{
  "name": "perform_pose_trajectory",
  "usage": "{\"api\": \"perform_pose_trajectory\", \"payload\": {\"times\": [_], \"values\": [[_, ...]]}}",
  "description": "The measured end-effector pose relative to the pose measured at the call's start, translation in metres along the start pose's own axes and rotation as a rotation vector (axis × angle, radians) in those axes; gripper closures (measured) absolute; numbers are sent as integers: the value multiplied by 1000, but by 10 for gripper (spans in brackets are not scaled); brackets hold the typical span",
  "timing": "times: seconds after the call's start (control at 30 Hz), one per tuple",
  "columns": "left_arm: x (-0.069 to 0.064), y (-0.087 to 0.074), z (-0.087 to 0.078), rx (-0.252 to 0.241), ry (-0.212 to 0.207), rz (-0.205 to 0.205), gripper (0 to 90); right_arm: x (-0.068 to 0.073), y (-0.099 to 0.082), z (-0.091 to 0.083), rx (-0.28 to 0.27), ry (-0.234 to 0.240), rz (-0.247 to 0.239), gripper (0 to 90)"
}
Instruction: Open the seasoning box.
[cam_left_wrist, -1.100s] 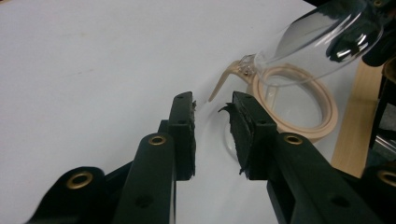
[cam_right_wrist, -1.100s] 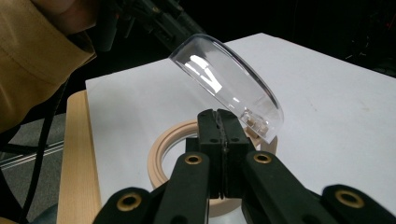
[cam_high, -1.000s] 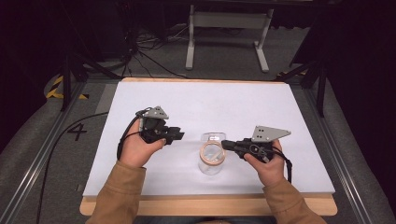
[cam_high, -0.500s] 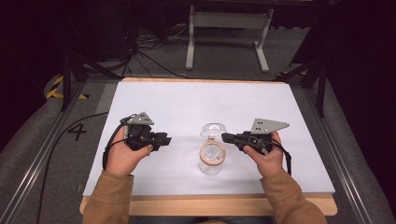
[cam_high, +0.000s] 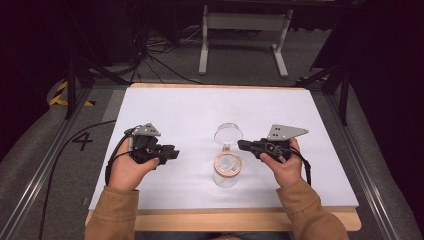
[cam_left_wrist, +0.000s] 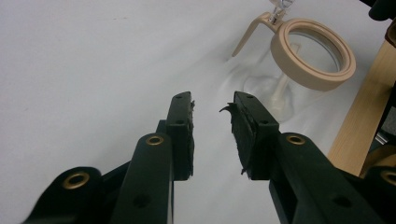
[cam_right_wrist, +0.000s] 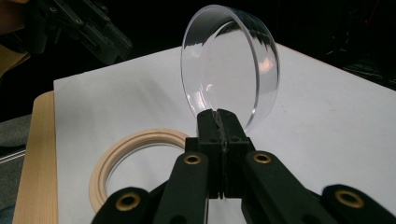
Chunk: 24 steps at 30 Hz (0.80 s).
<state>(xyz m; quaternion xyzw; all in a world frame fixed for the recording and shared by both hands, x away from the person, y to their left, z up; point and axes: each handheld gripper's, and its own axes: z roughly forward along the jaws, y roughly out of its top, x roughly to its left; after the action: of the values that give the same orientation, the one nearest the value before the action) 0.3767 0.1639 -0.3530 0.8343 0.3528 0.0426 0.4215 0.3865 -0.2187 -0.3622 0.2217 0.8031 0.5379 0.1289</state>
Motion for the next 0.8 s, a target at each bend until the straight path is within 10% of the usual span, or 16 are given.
{"api": "perform_pose_trajectory", "payload": {"times": [0.3, 0.8], "values": [[1, 1, 0, -5, -41, -41, 628, -3, 13, -25, 17, 2, -30, 795], [17, -6, 2, 45, 57, -54, 517, -33, 9, -77, 119, -143, 32, 559]]}}
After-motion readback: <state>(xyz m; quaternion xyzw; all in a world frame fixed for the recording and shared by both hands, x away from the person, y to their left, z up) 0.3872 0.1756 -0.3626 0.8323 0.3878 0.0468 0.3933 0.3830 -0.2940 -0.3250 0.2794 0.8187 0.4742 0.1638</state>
